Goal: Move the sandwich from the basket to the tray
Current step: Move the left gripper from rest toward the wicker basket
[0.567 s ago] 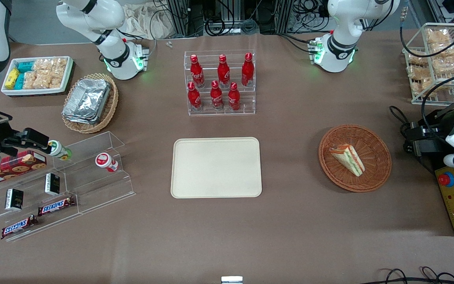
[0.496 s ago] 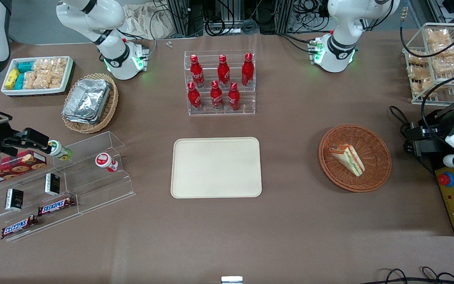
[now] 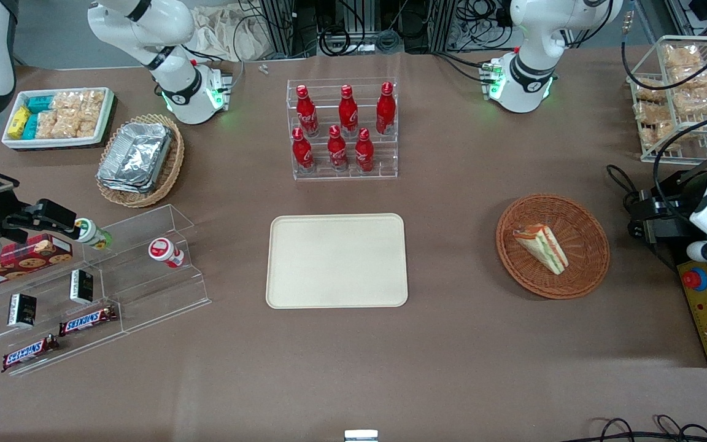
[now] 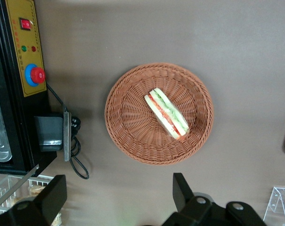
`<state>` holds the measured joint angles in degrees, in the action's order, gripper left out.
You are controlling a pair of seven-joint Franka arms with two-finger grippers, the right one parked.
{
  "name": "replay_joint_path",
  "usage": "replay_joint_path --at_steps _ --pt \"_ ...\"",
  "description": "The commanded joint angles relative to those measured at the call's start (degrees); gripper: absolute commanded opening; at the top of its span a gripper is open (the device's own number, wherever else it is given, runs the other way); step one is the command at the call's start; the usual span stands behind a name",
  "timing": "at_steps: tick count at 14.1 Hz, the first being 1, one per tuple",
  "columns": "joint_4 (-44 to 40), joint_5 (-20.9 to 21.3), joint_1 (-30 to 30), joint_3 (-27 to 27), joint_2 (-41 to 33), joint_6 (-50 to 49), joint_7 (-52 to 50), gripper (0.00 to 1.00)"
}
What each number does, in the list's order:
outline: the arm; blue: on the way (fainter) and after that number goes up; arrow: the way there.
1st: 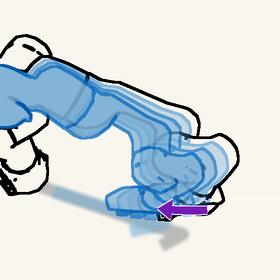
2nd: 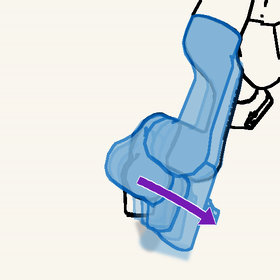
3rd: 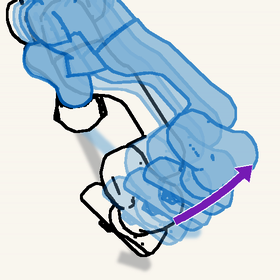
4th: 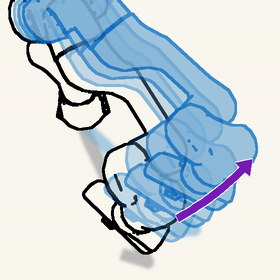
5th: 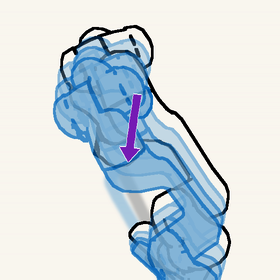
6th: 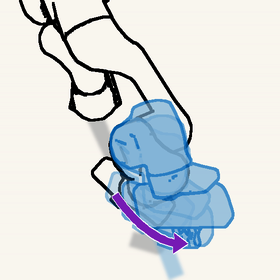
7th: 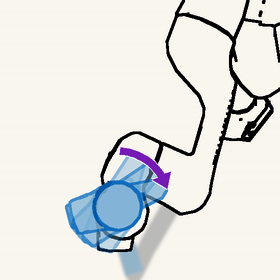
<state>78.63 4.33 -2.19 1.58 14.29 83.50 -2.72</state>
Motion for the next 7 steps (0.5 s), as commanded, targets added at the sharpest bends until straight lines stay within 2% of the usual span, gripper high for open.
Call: replay_joint_path --at_steps 1,7 --pt "7.1 -0.6 -1.0 1.0 -5.0 1.0 -0.3 1.00" --pt "22.4 -0.9 -1.2 -2.3 -13.0 11.8 -8.6 1.00"
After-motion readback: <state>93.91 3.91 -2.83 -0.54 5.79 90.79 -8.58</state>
